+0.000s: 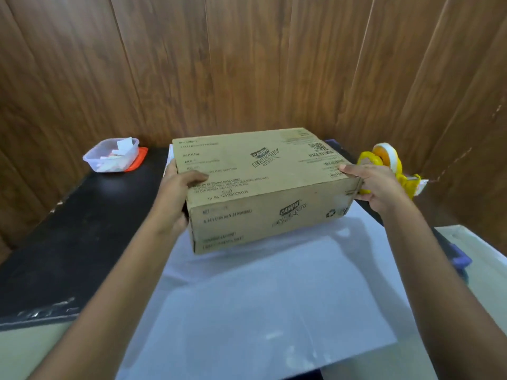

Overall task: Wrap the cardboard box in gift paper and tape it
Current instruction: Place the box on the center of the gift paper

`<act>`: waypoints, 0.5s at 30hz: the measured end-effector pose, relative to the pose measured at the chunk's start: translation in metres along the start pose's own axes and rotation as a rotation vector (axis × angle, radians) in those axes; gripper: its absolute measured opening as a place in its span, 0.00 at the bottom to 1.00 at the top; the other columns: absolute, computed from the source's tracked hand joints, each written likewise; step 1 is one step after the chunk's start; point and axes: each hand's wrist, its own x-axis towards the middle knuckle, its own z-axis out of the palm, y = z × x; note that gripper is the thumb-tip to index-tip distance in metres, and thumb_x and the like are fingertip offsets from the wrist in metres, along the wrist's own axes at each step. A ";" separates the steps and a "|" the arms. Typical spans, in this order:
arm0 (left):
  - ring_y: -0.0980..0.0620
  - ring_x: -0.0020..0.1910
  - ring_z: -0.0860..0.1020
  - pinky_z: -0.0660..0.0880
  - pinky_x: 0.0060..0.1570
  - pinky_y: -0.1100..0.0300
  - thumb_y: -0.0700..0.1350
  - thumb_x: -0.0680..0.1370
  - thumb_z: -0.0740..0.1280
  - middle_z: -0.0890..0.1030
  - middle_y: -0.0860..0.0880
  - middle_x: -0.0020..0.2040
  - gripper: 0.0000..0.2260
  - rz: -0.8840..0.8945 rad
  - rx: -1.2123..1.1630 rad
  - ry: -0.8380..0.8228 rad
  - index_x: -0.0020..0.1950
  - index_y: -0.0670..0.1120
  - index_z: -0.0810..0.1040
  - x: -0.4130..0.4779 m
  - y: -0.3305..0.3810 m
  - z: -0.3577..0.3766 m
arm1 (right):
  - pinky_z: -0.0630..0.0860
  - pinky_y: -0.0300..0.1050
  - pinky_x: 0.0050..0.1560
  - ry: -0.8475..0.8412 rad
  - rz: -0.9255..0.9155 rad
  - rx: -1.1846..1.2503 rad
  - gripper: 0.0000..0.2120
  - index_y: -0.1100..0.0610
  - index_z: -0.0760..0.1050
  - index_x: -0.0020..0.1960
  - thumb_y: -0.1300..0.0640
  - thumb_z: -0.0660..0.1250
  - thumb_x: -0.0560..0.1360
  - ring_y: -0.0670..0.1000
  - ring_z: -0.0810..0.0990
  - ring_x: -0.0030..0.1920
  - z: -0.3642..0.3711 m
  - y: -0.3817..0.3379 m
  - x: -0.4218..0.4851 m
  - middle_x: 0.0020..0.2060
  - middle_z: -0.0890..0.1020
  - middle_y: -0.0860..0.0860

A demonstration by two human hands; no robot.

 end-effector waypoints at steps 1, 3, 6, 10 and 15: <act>0.43 0.53 0.80 0.80 0.43 0.51 0.28 0.70 0.61 0.81 0.42 0.55 0.23 -0.019 0.008 -0.017 0.65 0.41 0.69 -0.002 -0.001 -0.002 | 0.74 0.42 0.38 0.007 0.014 -0.002 0.05 0.58 0.75 0.40 0.61 0.71 0.72 0.47 0.78 0.36 -0.005 0.005 -0.008 0.37 0.80 0.50; 0.42 0.53 0.80 0.80 0.45 0.50 0.30 0.67 0.63 0.80 0.41 0.57 0.27 -0.051 0.019 -0.059 0.66 0.40 0.68 -0.008 -0.003 -0.006 | 0.76 0.45 0.42 0.015 0.027 0.000 0.07 0.60 0.77 0.47 0.60 0.72 0.71 0.48 0.79 0.38 -0.014 0.013 -0.022 0.38 0.81 0.50; 0.43 0.51 0.81 0.80 0.43 0.51 0.30 0.68 0.62 0.79 0.40 0.58 0.28 -0.079 0.025 -0.100 0.68 0.39 0.66 -0.017 -0.009 -0.013 | 0.76 0.45 0.40 0.045 0.036 0.003 0.07 0.59 0.76 0.44 0.60 0.73 0.70 0.48 0.79 0.36 -0.019 0.021 -0.035 0.31 0.83 0.47; 0.45 0.48 0.82 0.80 0.39 0.53 0.29 0.71 0.61 0.80 0.41 0.55 0.25 -0.109 0.019 -0.095 0.68 0.40 0.67 -0.022 -0.015 -0.024 | 0.73 0.44 0.36 0.062 0.029 -0.005 0.09 0.59 0.74 0.43 0.59 0.73 0.70 0.48 0.78 0.35 -0.017 0.024 -0.045 0.36 0.81 0.51; 0.41 0.55 0.79 0.81 0.44 0.48 0.33 0.65 0.64 0.77 0.39 0.61 0.31 -0.169 0.001 -0.088 0.69 0.42 0.66 -0.024 -0.023 -0.039 | 0.73 0.44 0.37 0.068 0.031 -0.048 0.10 0.59 0.72 0.39 0.58 0.73 0.70 0.49 0.79 0.37 -0.012 0.025 -0.051 0.37 0.81 0.51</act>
